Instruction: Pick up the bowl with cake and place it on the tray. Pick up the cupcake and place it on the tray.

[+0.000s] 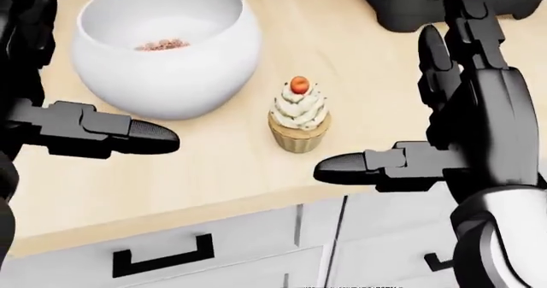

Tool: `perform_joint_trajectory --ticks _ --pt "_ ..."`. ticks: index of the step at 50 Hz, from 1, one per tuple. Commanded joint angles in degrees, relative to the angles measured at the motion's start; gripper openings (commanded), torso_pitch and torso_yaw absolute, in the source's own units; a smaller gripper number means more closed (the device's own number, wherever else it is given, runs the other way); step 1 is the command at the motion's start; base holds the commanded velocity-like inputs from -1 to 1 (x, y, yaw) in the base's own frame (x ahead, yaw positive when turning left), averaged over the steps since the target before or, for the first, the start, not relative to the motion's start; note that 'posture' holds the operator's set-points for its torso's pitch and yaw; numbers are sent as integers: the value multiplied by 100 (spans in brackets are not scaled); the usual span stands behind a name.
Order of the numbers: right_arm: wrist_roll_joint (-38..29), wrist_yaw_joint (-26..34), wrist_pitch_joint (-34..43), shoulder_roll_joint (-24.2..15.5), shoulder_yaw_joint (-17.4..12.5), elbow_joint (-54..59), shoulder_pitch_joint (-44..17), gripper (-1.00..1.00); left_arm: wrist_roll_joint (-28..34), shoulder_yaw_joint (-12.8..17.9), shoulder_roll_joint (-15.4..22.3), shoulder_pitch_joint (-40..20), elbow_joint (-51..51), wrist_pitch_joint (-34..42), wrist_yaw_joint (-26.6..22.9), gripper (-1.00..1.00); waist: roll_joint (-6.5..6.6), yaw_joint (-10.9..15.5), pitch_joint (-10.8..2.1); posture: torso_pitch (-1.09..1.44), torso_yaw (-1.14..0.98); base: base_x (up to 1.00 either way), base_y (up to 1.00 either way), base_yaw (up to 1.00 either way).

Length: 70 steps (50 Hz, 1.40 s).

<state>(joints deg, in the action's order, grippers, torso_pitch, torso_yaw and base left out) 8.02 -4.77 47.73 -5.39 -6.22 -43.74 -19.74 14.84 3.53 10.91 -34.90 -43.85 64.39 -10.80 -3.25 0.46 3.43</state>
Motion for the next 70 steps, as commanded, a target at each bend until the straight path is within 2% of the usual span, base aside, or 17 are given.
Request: perform_joint_trajectory --ticks 1,5,6,8,10,14,19,20,23,27,31,37,39,41,45,54,70 --pt "27 29 -209 -8 58 -178 -157 100 88 135 79 -188 -167 -114 48 100 -4 51 -157 0 0 0 0 0" --pt "38 41 -216 -7 66 -206 -161 100 120 127 125 -283 -251 34 6 100 111 -13 -47 0 0 0 0 0" --pt "37 42 -214 -8 74 -210 -165 100 116 148 144 -305 -230 22 -10 100 182 -37 -62 0 0 0 0 0" --pt "37 40 -163 -3 105 -253 -192 100 148 126 228 -408 -384 241 -83 100 459 -73 -170 0 0 0 0 0" --pt "27 59 -186 5 129 -243 -170 100 187 120 281 -497 -455 366 -133 100 344 -100 -180 0 0 0 0 0" --pt "16 75 -102 -6 115 -278 -222 100 281 56 419 -714 -597 648 -267 100 283 -65 -259 0 0 0 0 0" --pt "13 70 -51 -4 108 -291 -258 100 674 -294 849 -1109 -607 944 -730 100 236 -53 -244 0 0 0 0 0" --pt "20 72 -61 -2 92 -287 -255 100 844 -438 1023 -1169 -448 735 -851 100 233 -51 -236 0 0 0 0 0" --pt "39 48 -14 4 79 -333 -263 100 1480 -788 1165 -1444 17 344 -1424 100 221 -34 -215 0 0 0 0 0" --pt "33 47 -171 10 93 -224 -214 100 2495 -876 744 -1879 834 -270 -2330 100 193 4 -189 0 0 0 0 0" --pt "56 24 -166 17 82 -232 -215 100 3117 -621 344 -2086 1705 -1209 -2852 100 160 15 -173 0 0 0 0 0" --pt "20 13 -235 43 164 -196 -184 100 4167 -696 39 -2142 1816 -1813 -4318 100 144 2 -172 0 0 0 0 0" --pt "0 15 -255 52 178 -183 -161 100 4368 -628 -62 -2168 1927 -2091 -4639 100 132 -3 -166 0 0 0 0 0" --pt "-9 20 -257 61 181 -176 -172 100 4450 -564 -194 -2170 2043 -2319 -4722 100 122 2 -167 0 0 0 0 0" --pt "-45 21 -307 79 210 -121 -173 100 4617 -474 -165 -2207 2617 -2893 -4692 100 125 -1 -187 0 0 0 0 0" --pt "-6 10 -241 63 128 -160 -216 100 4901 -485 -225 -2109 3368 -3802 -4617 100 117 4 -241 0 0 0 0 0" --pt "110 -28 -417 57 105 -80 -117 100 5264 -551 -397 -1789 4040 -4517 -4648 100 95 28 -313 0 0 0 0 0"
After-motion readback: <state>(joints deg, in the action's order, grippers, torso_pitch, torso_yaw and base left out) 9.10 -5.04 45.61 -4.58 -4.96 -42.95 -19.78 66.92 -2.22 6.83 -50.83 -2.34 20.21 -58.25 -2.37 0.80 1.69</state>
